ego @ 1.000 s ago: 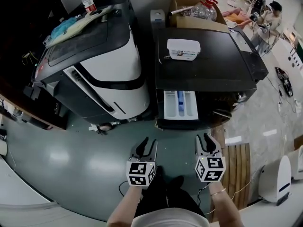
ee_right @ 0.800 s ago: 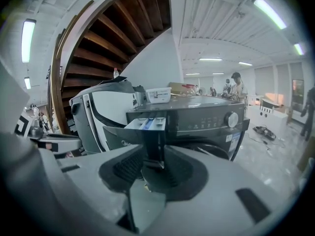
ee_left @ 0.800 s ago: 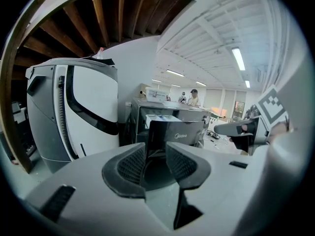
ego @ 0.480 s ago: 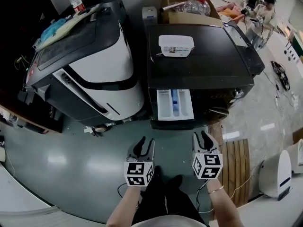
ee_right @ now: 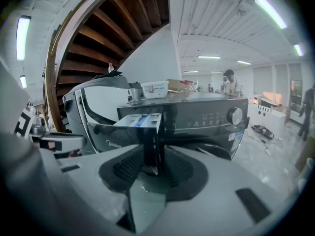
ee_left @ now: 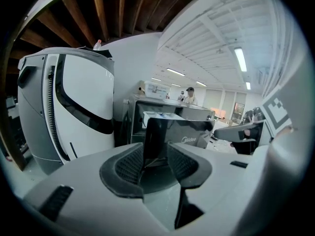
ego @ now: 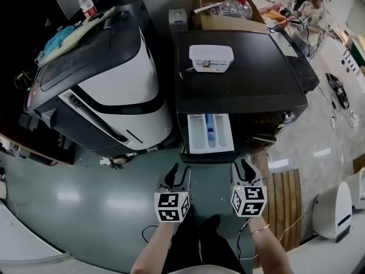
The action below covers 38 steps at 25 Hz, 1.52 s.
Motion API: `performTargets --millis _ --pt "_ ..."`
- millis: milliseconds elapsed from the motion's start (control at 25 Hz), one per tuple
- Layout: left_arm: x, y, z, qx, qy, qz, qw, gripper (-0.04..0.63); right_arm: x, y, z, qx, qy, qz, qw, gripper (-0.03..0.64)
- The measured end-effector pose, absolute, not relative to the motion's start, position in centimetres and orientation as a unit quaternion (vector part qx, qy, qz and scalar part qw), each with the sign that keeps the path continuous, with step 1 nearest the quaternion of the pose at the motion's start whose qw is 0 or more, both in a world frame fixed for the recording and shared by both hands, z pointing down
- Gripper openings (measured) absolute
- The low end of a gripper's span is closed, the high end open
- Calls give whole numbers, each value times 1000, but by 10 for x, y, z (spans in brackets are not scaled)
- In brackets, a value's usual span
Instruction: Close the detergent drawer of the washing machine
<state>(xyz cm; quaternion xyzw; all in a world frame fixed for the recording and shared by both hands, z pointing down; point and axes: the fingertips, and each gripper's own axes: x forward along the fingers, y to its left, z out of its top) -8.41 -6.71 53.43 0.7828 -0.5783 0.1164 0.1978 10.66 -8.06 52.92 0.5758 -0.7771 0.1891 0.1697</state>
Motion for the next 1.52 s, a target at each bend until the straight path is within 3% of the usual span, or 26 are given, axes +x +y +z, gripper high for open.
performTargets --millis 1520 --pt "-81 -112 542 802 -550 135 189 118 96 -112 539 562 -784 162 209 110"
